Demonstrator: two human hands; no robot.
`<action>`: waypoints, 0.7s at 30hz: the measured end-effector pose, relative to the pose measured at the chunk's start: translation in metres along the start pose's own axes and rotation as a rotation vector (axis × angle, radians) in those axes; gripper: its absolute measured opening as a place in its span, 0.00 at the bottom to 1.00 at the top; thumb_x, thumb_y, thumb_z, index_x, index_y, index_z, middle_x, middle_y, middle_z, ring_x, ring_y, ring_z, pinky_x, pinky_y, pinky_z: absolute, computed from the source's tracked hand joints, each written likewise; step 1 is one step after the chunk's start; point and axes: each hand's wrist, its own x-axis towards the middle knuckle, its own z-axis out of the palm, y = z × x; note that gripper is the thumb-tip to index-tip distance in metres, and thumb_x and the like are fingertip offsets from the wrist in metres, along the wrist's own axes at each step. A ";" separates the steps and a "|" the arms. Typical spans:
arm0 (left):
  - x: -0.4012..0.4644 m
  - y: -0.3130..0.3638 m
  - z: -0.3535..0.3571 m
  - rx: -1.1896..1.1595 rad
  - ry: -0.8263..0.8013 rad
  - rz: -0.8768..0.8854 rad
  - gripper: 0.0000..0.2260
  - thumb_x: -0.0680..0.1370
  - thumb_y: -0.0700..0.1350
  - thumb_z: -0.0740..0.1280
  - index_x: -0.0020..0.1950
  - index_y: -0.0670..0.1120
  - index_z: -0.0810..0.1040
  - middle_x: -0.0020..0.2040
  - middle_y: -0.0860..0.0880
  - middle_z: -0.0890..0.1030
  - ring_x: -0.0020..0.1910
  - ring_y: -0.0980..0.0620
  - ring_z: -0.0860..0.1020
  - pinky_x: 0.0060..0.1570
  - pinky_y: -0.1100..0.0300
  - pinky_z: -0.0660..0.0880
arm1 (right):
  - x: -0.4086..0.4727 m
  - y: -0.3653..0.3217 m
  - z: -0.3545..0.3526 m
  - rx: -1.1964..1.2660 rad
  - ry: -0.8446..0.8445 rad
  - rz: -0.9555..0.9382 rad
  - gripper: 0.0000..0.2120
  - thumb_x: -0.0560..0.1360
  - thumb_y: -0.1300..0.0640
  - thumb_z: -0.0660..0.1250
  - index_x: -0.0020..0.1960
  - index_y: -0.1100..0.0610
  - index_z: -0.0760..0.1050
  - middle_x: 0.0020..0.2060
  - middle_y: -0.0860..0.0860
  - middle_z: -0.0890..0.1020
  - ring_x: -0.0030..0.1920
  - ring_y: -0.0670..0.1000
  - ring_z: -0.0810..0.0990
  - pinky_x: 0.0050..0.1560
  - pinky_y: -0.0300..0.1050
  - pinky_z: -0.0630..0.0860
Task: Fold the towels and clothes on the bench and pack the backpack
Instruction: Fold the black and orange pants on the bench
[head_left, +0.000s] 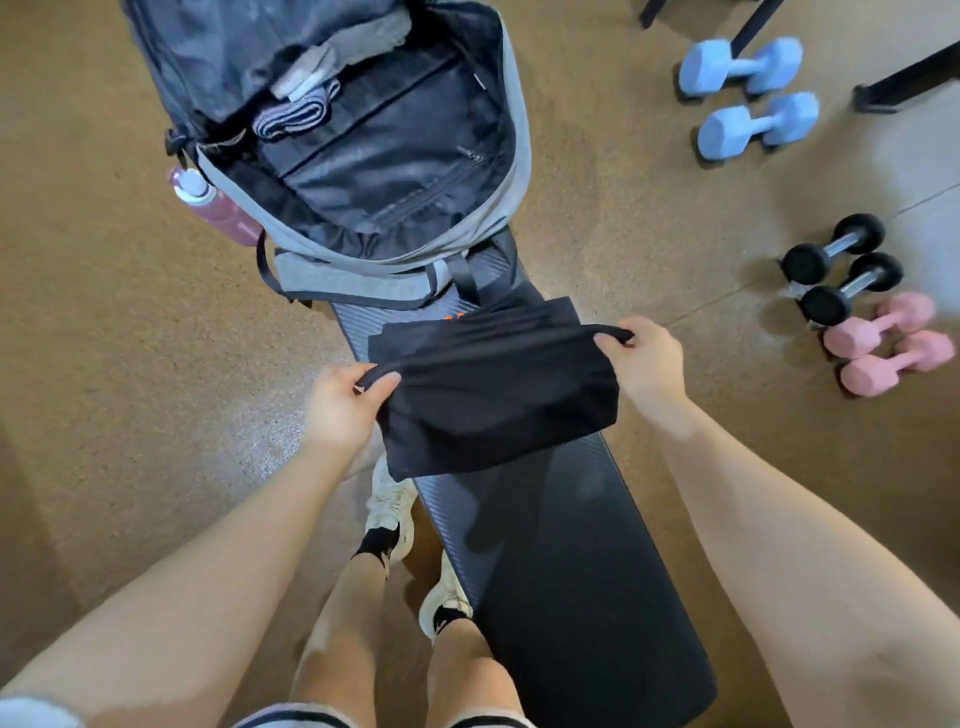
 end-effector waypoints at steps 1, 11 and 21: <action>0.018 -0.002 -0.001 0.026 -0.002 0.022 0.09 0.75 0.46 0.67 0.44 0.39 0.80 0.39 0.45 0.72 0.47 0.35 0.75 0.43 0.49 0.70 | 0.013 -0.003 0.005 -0.023 0.008 -0.001 0.09 0.76 0.55 0.64 0.49 0.60 0.78 0.45 0.56 0.82 0.49 0.58 0.77 0.44 0.44 0.68; 0.091 -0.028 0.026 0.498 0.232 0.419 0.17 0.73 0.43 0.67 0.61 0.39 0.72 0.59 0.39 0.73 0.57 0.38 0.71 0.56 0.45 0.67 | 0.079 -0.023 0.087 -0.093 0.130 0.037 0.14 0.77 0.58 0.60 0.61 0.61 0.67 0.52 0.61 0.78 0.53 0.62 0.76 0.50 0.52 0.71; 0.087 -0.048 0.073 0.936 -0.201 0.523 0.54 0.65 0.73 0.60 0.74 0.44 0.34 0.75 0.44 0.34 0.73 0.45 0.32 0.68 0.51 0.28 | 0.036 0.015 0.154 -0.769 -0.127 -0.740 0.32 0.75 0.42 0.52 0.75 0.54 0.56 0.74 0.54 0.61 0.74 0.55 0.59 0.71 0.57 0.57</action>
